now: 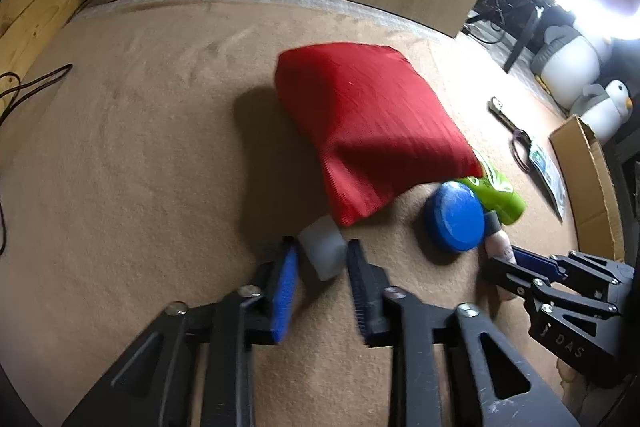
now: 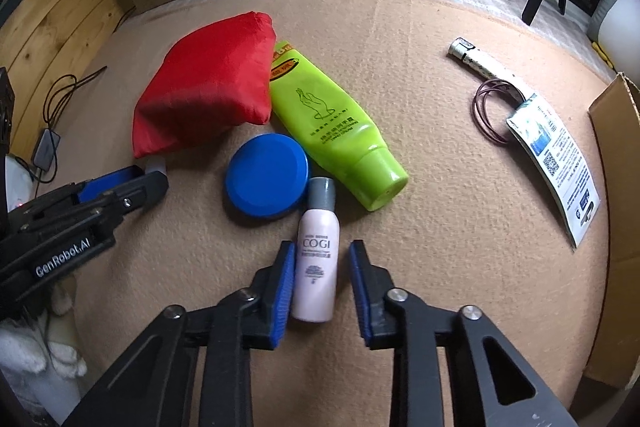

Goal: Organize objects
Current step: 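Grasp the COGI bottle with the right tool while the left tool grasps the white cap, then carry the COGI bottle and white cap into the box and release both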

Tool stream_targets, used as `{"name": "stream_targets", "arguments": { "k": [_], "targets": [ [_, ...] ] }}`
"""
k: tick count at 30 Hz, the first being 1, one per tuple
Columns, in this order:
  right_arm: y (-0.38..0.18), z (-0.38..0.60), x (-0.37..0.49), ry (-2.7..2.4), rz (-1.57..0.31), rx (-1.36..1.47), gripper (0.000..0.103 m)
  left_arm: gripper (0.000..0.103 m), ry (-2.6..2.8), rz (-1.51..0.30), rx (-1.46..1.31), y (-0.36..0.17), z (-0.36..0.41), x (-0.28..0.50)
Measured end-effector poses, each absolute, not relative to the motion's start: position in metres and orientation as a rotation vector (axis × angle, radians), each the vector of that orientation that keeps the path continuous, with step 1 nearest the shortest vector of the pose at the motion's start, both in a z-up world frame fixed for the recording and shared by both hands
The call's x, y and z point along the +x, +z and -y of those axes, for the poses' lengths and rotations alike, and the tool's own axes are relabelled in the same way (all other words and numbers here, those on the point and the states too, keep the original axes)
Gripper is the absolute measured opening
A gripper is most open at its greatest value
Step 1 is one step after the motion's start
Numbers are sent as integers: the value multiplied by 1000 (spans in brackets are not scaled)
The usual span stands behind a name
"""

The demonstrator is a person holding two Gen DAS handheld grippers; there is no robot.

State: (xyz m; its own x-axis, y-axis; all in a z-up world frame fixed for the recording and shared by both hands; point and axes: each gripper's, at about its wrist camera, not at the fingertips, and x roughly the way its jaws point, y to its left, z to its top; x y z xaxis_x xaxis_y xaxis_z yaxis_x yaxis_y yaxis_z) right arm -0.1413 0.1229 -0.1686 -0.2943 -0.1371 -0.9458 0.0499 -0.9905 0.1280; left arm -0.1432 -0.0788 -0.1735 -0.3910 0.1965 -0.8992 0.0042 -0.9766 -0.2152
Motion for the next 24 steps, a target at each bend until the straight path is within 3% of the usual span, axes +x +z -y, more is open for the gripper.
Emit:
{"name": "stream_targets", "arguments": {
  "k": [11, 24],
  "targets": [
    [-167, -136, -129, -2407, 162, 1778, 19, 14, 2516, 349, -1634, -170, 82, -126],
    [-137, -174, -99, -2460, 289, 1685, 18, 13, 2513, 364, -1558, -138, 63, -102]
  ]
}}
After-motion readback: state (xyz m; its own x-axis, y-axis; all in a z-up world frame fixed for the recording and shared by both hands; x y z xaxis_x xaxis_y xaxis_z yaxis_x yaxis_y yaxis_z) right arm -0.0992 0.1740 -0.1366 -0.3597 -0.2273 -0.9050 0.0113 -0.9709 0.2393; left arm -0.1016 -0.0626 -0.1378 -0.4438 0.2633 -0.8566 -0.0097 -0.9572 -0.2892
